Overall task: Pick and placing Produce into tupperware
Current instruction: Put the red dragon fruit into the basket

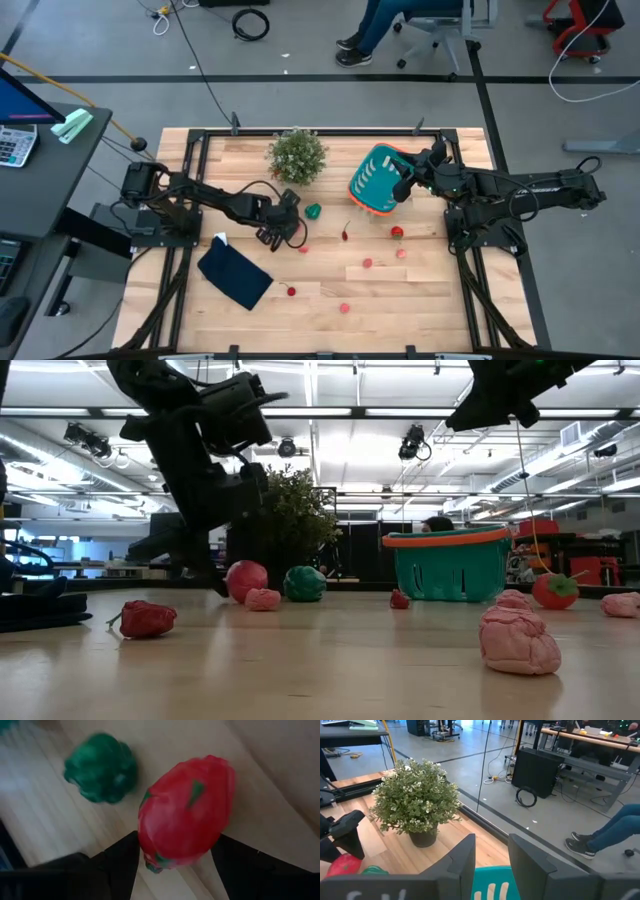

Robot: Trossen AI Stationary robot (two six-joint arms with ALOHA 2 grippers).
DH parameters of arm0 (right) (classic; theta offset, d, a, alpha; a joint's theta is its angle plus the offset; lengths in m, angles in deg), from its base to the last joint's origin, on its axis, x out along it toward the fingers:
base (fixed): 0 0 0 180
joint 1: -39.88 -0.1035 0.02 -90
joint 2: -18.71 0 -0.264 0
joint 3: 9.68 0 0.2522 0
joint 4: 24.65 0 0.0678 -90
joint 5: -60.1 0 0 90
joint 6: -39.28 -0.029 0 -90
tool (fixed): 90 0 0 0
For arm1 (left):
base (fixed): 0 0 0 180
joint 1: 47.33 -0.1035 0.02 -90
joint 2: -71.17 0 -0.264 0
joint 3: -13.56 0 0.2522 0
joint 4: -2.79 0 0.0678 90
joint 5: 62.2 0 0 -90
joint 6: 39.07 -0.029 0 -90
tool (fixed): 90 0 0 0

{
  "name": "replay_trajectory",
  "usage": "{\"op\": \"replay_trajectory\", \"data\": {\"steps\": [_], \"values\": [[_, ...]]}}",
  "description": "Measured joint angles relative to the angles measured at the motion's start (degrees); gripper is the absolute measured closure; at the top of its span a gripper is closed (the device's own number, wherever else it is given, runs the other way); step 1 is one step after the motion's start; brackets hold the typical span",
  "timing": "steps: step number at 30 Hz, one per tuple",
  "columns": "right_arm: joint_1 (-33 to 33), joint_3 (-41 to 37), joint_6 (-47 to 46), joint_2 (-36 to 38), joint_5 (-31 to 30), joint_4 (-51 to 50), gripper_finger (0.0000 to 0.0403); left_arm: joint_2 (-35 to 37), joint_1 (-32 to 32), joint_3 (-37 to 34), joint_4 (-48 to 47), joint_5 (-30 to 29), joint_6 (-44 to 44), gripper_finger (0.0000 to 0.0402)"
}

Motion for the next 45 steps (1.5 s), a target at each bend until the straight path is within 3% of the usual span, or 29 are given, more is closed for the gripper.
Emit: {"op": "replay_trajectory", "data": {"steps": [14,45], "values": [[0.0,0.0,-1.4,0.0,0.0,0.0,0.0279,0.0,1.8,0.0,1.9,-0.3,-8.8,0.0154],[0.0,0.0,-1.3,0.0,0.0,-0.1,0.0279,0.0,5.6,0.0,8.9,-0.3,-6.8,0.0154]]}}
